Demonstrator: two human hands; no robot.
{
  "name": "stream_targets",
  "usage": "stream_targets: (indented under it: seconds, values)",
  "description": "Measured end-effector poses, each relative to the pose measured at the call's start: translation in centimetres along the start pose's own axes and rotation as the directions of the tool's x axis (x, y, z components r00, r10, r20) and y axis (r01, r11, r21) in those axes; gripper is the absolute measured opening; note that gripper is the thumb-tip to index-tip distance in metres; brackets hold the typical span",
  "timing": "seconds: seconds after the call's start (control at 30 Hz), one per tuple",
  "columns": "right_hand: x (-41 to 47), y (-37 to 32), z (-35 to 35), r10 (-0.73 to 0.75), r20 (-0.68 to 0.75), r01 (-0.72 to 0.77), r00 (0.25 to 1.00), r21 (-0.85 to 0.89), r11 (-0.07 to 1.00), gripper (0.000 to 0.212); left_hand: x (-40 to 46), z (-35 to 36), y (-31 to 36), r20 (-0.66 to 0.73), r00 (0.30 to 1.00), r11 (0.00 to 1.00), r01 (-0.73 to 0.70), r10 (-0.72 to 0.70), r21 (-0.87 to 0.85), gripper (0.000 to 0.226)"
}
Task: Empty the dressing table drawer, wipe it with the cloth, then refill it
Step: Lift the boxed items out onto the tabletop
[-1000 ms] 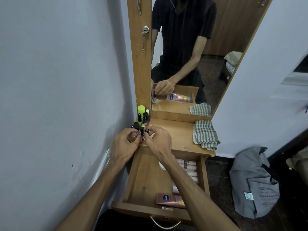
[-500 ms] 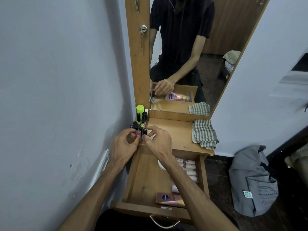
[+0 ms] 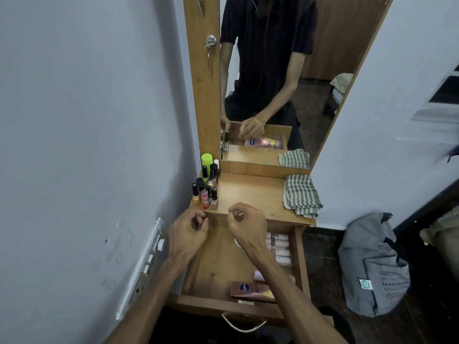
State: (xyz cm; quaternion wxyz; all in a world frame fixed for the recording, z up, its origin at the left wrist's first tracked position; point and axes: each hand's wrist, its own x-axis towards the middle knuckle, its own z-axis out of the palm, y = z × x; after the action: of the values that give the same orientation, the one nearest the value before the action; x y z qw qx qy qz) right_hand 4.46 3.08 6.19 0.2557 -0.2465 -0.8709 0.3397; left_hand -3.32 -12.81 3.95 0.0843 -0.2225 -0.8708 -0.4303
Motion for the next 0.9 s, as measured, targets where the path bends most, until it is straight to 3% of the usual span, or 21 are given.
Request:
stream_targets:
  seconds: [0.17, 0.33, 0.43, 0.53, 0.63, 0.73, 0.9]
  values:
    - [-1.7, 2.9, -1.8, 0.091, 0.084, -0.089, 0.992, -0.032, 0.996, 0.010, -2.3, 1.5, 0.5, 0.286, 0.958, 1.000, -0.007, -0.002, 0.029, 0.013]
    - [-3.0, 5.7, -4.5, 0.138, 0.344, -0.102, 0.929, -0.123, 0.987, 0.010, -4.1, 3.0, 1.9, 0.648, 0.754, 0.994, 0.070, -0.108, 0.084, 0.011]
    - [-4.0, 6.9, -6.0, 0.182, 0.519, -0.068, 0.836, -0.231, 0.971, 0.012, -4.9, 3.7, 2.4, 0.735, 0.656, 0.984, 0.088, -0.173, 0.154, 0.010]
    - [-4.9, 7.7, -7.0, 0.204, 0.591, -0.023, 0.781, -0.299, 0.954, 0.012, -5.6, 4.1, 2.6, 0.766, 0.590, 0.966, 0.116, -0.255, 0.232, 0.015]
    - [-5.5, 8.4, -7.7, 0.217, 0.574, -0.032, 0.790, -0.315, 0.949, 0.008, -6.2, 4.0, 2.8, 0.749, 0.586, 0.945, 0.098, -0.309, 0.313, 0.021]
    - [-5.9, 9.0, -8.0, 0.222, 0.458, -0.074, 0.861, -0.320, 0.945, 0.017, -6.4, 3.8, 3.1, 0.711, 0.620, 0.934, 0.106, -0.330, 0.341, 0.020]
    - [-6.3, 9.2, -8.3, 0.273, 0.297, -0.147, 0.915, -0.384, 0.911, 0.027, -6.4, 4.3, 3.5, 0.733, 0.594, 0.944, 0.189, -0.330, 0.272, 0.017]
